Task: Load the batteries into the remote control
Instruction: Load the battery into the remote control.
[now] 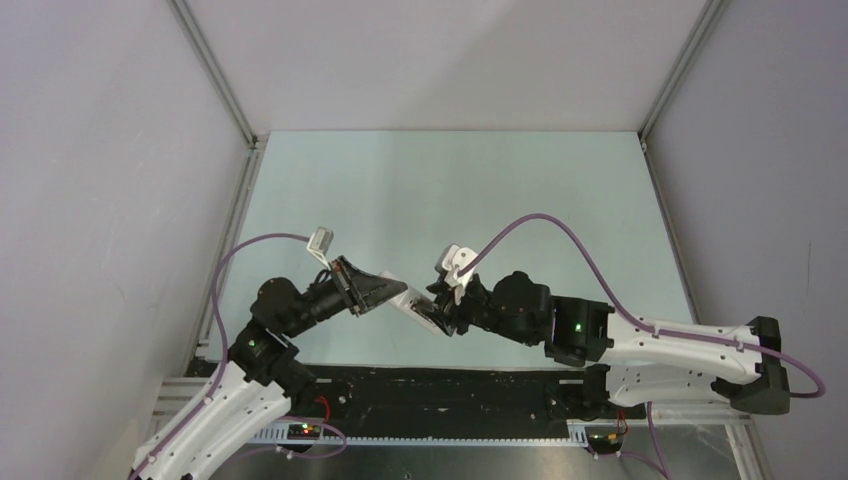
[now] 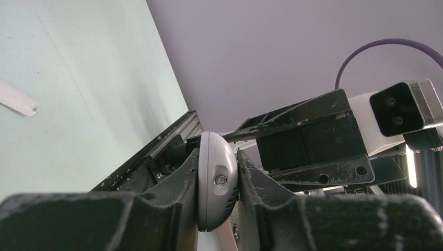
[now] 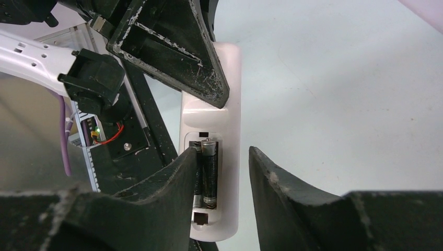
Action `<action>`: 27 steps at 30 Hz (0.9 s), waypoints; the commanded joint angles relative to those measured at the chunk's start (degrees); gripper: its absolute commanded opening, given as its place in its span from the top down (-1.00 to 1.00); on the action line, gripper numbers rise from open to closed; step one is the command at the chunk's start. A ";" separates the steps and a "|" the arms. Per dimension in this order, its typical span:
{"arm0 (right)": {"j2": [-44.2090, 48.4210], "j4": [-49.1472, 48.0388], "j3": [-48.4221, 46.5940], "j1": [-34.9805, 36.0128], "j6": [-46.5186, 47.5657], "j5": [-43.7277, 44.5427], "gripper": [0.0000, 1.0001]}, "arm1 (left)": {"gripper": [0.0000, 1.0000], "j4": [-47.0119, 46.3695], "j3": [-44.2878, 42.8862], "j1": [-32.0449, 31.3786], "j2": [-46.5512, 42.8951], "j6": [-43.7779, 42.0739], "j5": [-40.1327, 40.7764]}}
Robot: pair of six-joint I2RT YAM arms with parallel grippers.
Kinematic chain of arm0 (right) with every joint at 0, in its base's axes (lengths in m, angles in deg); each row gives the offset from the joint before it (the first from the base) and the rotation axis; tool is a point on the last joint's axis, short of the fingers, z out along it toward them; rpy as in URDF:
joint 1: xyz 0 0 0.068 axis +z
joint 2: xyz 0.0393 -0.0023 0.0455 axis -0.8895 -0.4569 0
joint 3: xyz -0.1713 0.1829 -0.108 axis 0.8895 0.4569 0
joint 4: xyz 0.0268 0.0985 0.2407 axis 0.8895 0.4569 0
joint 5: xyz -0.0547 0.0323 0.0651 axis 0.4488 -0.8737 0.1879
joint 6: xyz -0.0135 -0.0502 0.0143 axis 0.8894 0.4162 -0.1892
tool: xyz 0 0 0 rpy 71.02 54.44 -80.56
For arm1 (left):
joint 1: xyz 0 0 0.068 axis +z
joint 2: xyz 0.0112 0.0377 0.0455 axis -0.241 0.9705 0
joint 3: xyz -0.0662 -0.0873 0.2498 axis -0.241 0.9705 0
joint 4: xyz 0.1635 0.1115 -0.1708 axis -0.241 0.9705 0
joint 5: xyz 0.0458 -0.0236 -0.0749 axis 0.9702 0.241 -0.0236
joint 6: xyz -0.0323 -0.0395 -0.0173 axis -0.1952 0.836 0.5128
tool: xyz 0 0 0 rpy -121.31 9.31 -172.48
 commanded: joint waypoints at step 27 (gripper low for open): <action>6.95 -1.82 0.20 -0.46 -17.32 4.58 0.11 | 0.96 -3.34 -0.21 -0.31 0.89 1.17 -1.32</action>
